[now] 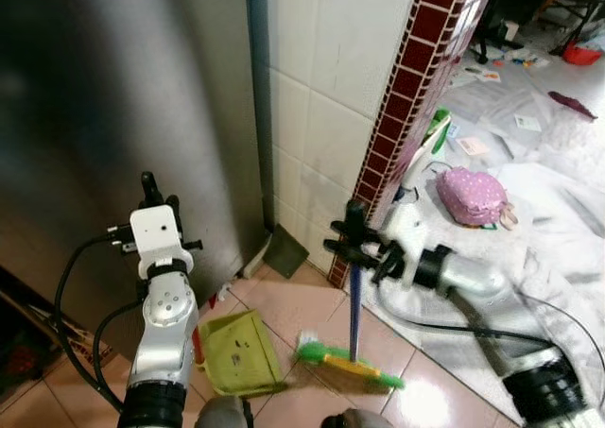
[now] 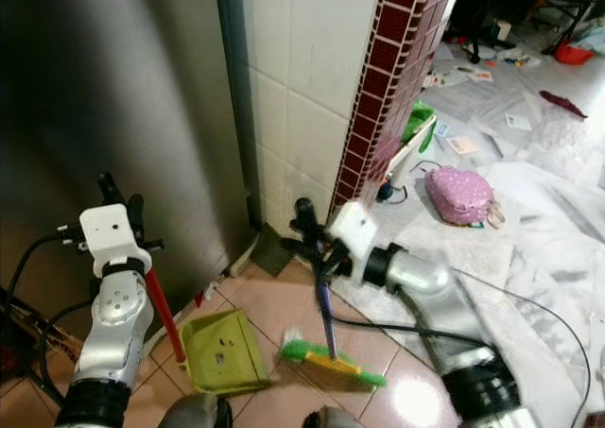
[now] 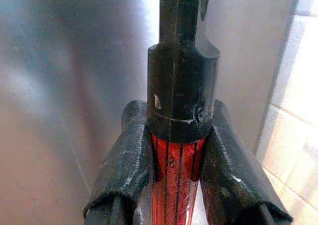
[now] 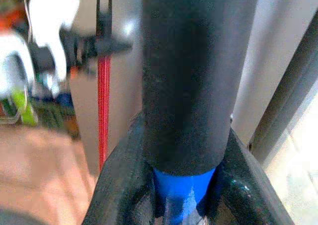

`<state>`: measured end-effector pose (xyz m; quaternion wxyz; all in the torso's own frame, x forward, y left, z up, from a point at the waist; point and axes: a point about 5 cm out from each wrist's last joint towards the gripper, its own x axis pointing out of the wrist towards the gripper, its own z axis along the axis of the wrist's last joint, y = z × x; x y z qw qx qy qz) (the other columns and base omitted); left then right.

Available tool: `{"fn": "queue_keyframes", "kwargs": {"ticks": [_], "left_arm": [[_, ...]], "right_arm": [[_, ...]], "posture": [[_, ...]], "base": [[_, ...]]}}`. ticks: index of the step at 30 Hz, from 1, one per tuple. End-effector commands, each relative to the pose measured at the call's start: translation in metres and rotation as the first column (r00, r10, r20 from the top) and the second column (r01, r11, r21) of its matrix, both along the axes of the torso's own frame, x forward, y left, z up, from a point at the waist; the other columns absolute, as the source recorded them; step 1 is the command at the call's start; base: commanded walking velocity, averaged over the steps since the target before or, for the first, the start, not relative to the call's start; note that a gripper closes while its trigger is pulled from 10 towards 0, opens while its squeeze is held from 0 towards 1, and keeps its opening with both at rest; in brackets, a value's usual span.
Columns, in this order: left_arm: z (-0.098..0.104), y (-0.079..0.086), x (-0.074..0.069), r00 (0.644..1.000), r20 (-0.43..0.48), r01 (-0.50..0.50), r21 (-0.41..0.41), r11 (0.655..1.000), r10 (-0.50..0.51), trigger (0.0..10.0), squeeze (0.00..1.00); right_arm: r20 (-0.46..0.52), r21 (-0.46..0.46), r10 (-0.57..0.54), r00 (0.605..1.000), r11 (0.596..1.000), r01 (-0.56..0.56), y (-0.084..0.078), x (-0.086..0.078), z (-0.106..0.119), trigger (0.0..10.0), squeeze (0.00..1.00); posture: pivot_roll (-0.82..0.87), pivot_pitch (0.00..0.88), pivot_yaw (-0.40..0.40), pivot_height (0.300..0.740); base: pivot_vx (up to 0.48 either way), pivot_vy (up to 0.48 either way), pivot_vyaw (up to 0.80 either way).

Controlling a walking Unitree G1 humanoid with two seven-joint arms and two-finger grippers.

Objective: Sweep floor

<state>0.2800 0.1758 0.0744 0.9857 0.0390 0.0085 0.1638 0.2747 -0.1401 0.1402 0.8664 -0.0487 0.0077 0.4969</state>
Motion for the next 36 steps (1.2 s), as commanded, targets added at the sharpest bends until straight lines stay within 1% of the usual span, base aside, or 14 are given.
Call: {"fn": "queue_keyframes", "kwargs": {"ticks": [1,4,5,11,13,14,16,20,23,26,28,29,32,36], "left_arm": [[0.008,-0.012,0.008,0.997,0.024,0.067,0.004,0.998,-0.068,10.0,0.00],[0.006,-0.020,0.009,0.993,-0.002,0.120,-0.010,0.993,-0.120,10.0,0.00],[0.005,-0.026,0.009,0.983,-0.013,0.183,-0.021,0.983,-0.184,10.0,0.00],[0.001,-0.031,0.007,0.972,-0.044,0.231,-0.012,0.973,-0.231,10.0,0.00],[-0.004,-0.031,0.005,0.965,-0.078,0.248,-0.031,0.968,-0.249,10.0,0.00],[-0.004,-0.031,0.005,0.965,-0.078,0.248,-0.031,0.968,-0.249,10.0,0.00],[-0.008,-0.030,0.004,0.961,-0.110,0.250,-0.043,0.967,-0.253,10.0,0.00],[-0.007,-0.033,0.004,0.949,-0.117,0.290,-0.053,0.956,-0.294,10.0,0.00],[-0.007,-0.035,0.005,0.946,-0.115,0.302,-0.035,0.953,-0.304,10.0,0.00],[-0.006,-0.036,0.007,0.949,-0.113,0.293,-0.025,0.956,-0.294,10.0,0.00],[-0.006,-0.036,0.008,0.951,-0.115,0.288,-0.019,0.957,-0.289,10.0,0.00],[-0.006,-0.037,0.010,0.952,-0.116,0.284,-0.014,0.959,-0.284,10.0,0.00],[-0.006,-0.037,0.011,0.952,-0.116,0.283,-0.015,0.959,-0.283,10.0,0.00],[-0.006,-0.040,0.013,0.949,-0.120,0.293,-0.009,0.956,-0.292,10.0,0.00]], "right_arm": [[0.044,0.088,-0.044,0.998,0.995,0.040,-0.001,0.011,0.024,10.0,0.00],[0.081,0.161,-0.164,0.983,0.976,0.149,-0.002,0.024,0.038,10.0,0.00],[0.094,0.223,-0.272,0.958,0.943,0.246,-0.002,0.034,0.047,10.0,0.00],[0.134,0.250,-0.375,0.917,0.908,0.335,0.001,0.040,0.056,10.0,0.00],[0.195,0.221,-0.435,0.879,0.893,0.392,0.000,0.043,0.057,10.0,0.00],[0.195,0.221,-0.435,0.879,0.893,0.392,0.000,0.043,0.057,10.0,0.00],[0.217,0.217,-0.488,0.846,0.869,0.445,-0.002,0.044,0.056,10.0,0.00],[0.304,0.118,-0.553,0.775,0.830,0.546,-0.007,0.046,0.046,10.0,0.00],[0.265,0.057,-0.624,0.736,0.772,0.634,-0.013,0.048,0.030,10.0,0.00],[0.222,0.020,-0.662,0.715,0.737,0.676,-0.013,0.046,0.015,10.0,0.00],[0.167,0.011,-0.678,0.715,0.727,0.687,-0.010,0.044,0.004,10.0,0.00],[0.084,0.005,-0.695,0.714,0.716,0.698,-0.005,0.042,-0.010,10.0,0.00],[0.032,-0.006,-0.704,0.710,0.710,0.704,-0.002,0.041,-0.019,10.0,0.00],[-0.137,0.052,-0.710,0.691,0.692,0.721,0.012,0.041,-0.031,10.0,0.00]], "posture": [[-0.02,0.012,-0.002,0.740],[-0.03,0.011,0.004,0.740],[-0.03,0.011,0.004,0.740],[-0.01,0.013,0.006,0.740],[-0.01,0.013,0.005,0.740],[-0.01,0.013,0.005,0.740],[-0.01,0.015,0.005,0.740],[-0.01,0.017,0.004,0.740],[-0.02,0.019,0.006,0.740],[-0.01,0.018,0.007,0.740],[-0.01,0.015,0.008,0.740],[-0.01,0.013,0.010,0.740],[-0.01,0.008,0.010,0.740],[-0.01,0.002,0.009,0.740]], "base": [[0.000,0.000,0.00],[0.000,0.000,0.00],[0.000,0.000,0.00],[0.000,0.000,0.00],[0.000,0.000,0.00],[0.000,0.000,0.00],[0.000,0.000,0.00],[0.000,0.000,0.00],[0.000,0.000,0.00],[0.000,0.000,0.00],[0.000,0.000,0.00],[0.000,0.000,0.00],[0.000,0.000,0.00],[0.000,0.000,0.00]]}}
